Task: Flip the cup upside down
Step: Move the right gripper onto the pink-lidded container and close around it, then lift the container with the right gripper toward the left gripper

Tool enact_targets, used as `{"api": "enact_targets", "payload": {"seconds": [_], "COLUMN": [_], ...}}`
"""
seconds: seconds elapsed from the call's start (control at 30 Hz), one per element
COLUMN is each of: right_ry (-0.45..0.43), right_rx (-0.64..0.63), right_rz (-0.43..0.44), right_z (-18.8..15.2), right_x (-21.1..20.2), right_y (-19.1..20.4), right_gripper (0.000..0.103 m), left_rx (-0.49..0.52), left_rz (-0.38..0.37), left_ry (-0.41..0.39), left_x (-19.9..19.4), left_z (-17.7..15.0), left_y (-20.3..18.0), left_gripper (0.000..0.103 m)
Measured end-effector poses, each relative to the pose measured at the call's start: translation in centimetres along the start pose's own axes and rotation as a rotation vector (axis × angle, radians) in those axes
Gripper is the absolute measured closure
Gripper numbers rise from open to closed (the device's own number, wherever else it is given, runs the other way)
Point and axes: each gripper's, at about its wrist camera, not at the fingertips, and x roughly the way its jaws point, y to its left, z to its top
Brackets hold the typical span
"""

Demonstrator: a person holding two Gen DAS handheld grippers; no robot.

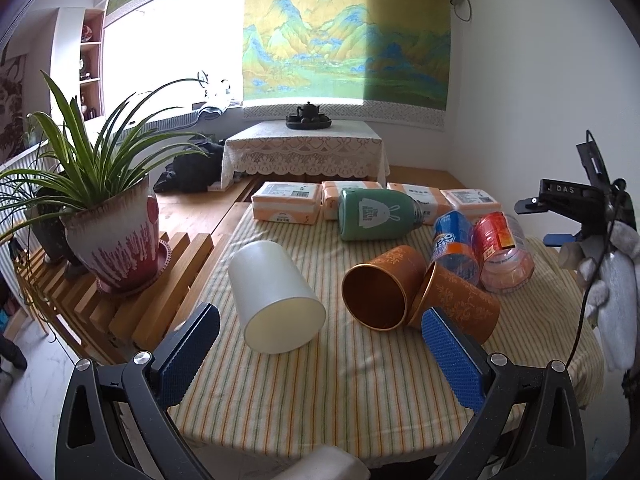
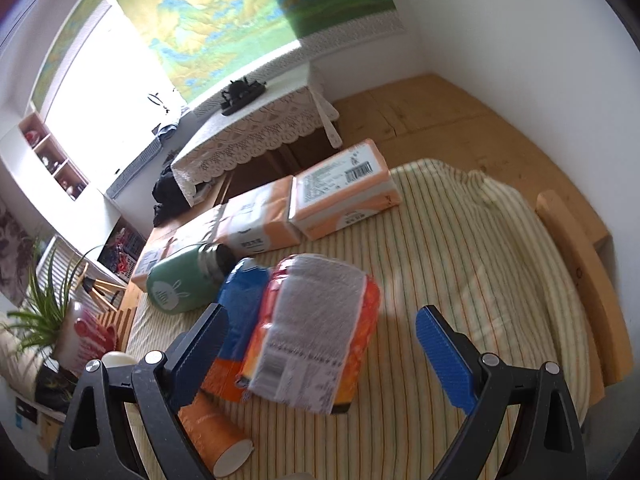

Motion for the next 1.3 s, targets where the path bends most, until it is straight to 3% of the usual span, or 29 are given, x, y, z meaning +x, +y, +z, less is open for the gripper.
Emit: {"api": "enact_targets", "payload": {"seconds": [0.27, 0.57, 0.63, 0.7, 0.93, 1.2, 1.3], "right_ry": [0.145, 0.224, 0.226, 0.232, 0.21, 0.246, 0.271], "right_rx": [0.113, 0.251, 0.279, 0.289, 0.308, 0.372, 0.35], "right_rz": [0.111, 0.197, 0.229, 0.25, 0.273, 0.391, 0.393], "right_z": [0.5, 0.0, -0.3, -0.5, -1.6, -4.8, -6.6], "right_x": [3.7, 6.3, 6.3, 6.1, 3.4, 0.6, -0.2], "right_y": [-1.4, -3.4, -3.6, -3.6, -4.0, -4.5, -4.1], "right_gripper": [0.01, 0.01, 0.016, 0.021, 0.022, 0.022, 0.022], "left_rx": [0.011, 0.007, 0.006, 0.004, -0.013, 0.031, 0.043], "left_rz": [-0.014, -0.005, -0.003, -0.001, -0.003, -0.091, -0.109], "left_ry": [0.034, 0.037, 0.039, 0.044, 0.067, 0.127, 0.129], "left_x": [0.7, 0.7, 0.7, 0.7, 0.5, 0.5, 0.2], "left_z": [-0.4, -0.4, -0.5, -0.5, -0.7, -1.5, -1.5], "left_y": [-0.3, -0.1, 0.1, 0.1, 0.4, -1.1, -1.6], "left_gripper": [0.001, 0.001, 0.001, 0.001, 0.001, 0.001, 0.001]}}
